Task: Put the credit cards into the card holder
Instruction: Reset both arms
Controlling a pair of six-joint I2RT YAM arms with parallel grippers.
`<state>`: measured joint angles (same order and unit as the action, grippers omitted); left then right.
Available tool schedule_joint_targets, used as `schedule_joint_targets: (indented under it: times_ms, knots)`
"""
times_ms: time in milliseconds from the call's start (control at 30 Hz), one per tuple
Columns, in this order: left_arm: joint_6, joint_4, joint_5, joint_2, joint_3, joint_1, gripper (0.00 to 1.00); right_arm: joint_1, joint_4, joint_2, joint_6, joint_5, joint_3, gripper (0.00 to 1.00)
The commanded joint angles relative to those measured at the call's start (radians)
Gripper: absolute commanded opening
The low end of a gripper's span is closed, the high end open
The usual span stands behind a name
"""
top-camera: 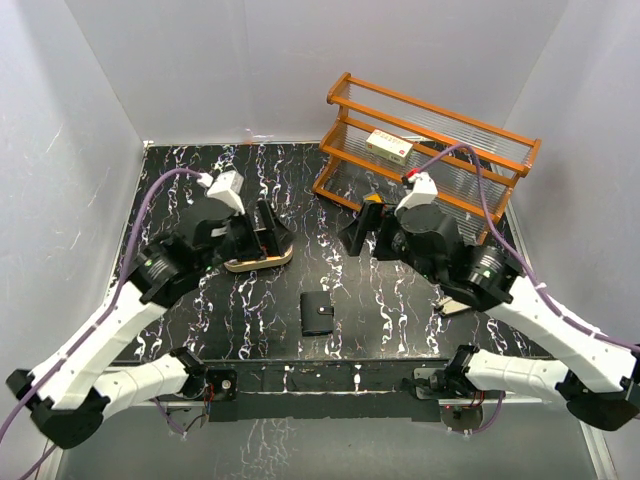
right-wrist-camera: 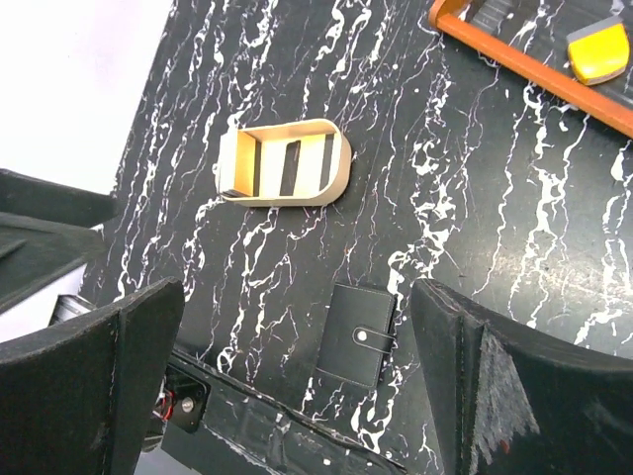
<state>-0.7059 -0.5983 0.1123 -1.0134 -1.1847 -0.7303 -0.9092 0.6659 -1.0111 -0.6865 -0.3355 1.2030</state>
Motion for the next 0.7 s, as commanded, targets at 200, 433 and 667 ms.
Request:
schedule_joint_targets:
  times_ms: [200, 433, 667]
  knots:
    - [0.003, 0.115, -0.018, 0.232, 0.127, 0.002, 0.99, 0.001, -0.061, 0.172, -0.003, -0.026, -0.088, 0.98]
    - [-0.024, 0.160, -0.024, 0.286, 0.217, 0.003, 0.99, 0.001, -0.088, 0.214, -0.041, -0.003, -0.172, 0.98]
    - [-0.021, 0.140, 0.006, 0.287, 0.231, 0.002, 0.99, 0.002, -0.078, 0.211, -0.053, 0.002, -0.211, 0.98]
